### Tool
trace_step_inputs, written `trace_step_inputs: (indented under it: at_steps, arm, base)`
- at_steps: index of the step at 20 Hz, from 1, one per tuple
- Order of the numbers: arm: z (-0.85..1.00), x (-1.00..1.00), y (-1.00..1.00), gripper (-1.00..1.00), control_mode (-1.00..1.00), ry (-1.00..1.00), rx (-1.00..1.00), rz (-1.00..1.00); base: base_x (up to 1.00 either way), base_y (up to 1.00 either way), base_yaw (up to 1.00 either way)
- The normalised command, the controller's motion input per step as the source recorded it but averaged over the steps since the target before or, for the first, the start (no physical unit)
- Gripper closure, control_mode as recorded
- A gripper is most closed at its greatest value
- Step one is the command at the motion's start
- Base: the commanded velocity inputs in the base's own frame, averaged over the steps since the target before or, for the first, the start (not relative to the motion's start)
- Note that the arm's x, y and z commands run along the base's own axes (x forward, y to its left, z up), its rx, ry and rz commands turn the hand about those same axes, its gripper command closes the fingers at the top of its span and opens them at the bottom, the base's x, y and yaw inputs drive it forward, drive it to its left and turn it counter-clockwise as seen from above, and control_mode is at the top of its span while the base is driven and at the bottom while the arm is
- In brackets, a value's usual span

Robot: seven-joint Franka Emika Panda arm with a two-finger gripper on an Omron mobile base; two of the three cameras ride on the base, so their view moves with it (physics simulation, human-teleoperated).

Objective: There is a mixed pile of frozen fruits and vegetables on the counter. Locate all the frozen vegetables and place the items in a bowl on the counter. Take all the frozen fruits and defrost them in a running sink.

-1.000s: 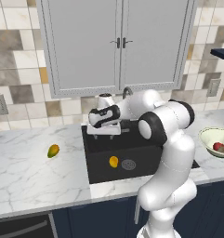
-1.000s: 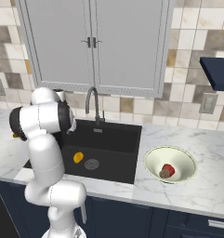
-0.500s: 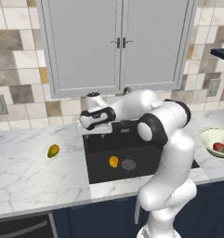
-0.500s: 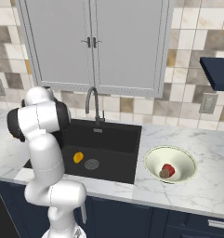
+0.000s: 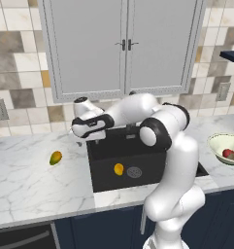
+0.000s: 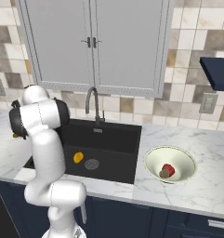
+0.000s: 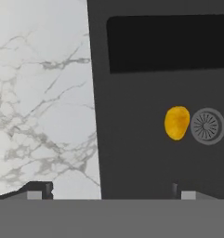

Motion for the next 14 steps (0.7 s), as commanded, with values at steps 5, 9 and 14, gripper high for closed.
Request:
trace_step_inputs:
  at_steps: [5,9,14]
  arm:
    - [-0.02,0.02,0.49,-1.00,-1.00,-0.01,-0.02,-0.05]
    - [-0.04,0.00,0.57,-1.00,-1.00,0.04,0.01,0.00]
    - [0.00,0.00,0.59,-1.00,-1.00,0.06,0.00,0.00]
  base:
    - [0.00,0.00,0.00]
    - [0.00,0.00,0.00]
    - [0.00,0.00,0.00]
